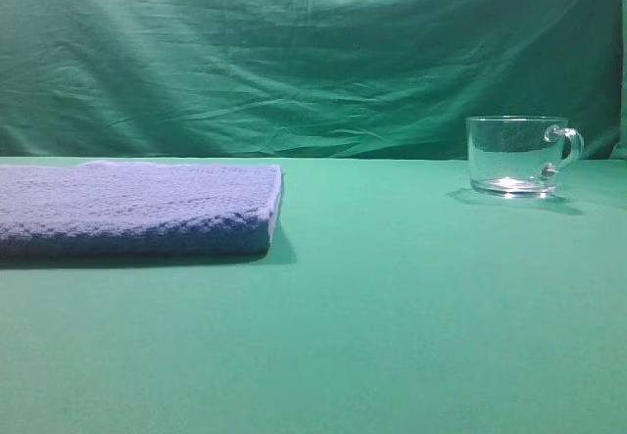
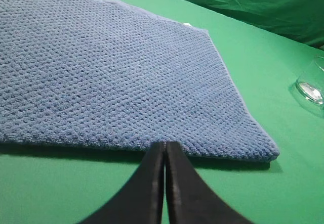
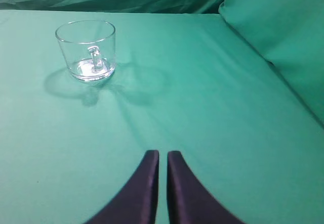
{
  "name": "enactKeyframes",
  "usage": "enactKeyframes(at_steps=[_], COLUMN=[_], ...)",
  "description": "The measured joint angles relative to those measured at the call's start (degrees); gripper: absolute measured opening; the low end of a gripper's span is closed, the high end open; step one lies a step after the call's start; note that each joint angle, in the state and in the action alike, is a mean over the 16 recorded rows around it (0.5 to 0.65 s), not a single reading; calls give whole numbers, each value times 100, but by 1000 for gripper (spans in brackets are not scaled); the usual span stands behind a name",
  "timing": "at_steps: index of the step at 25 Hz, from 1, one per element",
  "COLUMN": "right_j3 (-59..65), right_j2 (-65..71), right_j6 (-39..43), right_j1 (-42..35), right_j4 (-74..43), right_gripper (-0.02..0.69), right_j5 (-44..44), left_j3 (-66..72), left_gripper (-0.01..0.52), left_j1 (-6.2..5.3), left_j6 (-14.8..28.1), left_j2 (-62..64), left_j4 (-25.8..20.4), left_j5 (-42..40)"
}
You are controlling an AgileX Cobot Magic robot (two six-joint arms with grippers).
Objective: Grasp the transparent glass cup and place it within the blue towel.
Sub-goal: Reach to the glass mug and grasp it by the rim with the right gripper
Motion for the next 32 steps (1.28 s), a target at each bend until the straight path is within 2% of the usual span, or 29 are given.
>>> enactKeyframes(at_steps=[25, 32], right_j3=[0, 2], right_j2=[0, 0], right_j6=[1, -8], right_j1=[0, 0], right_j4=[11, 507], right_gripper=[49, 49], right_j5=[-15, -376], left_j3=[0, 0], left_gripper=[0, 0], left_j1=[0, 0], left_j6=[0, 0], left_j2=[0, 0], left_j4=[0, 0], left_j5=[0, 0])
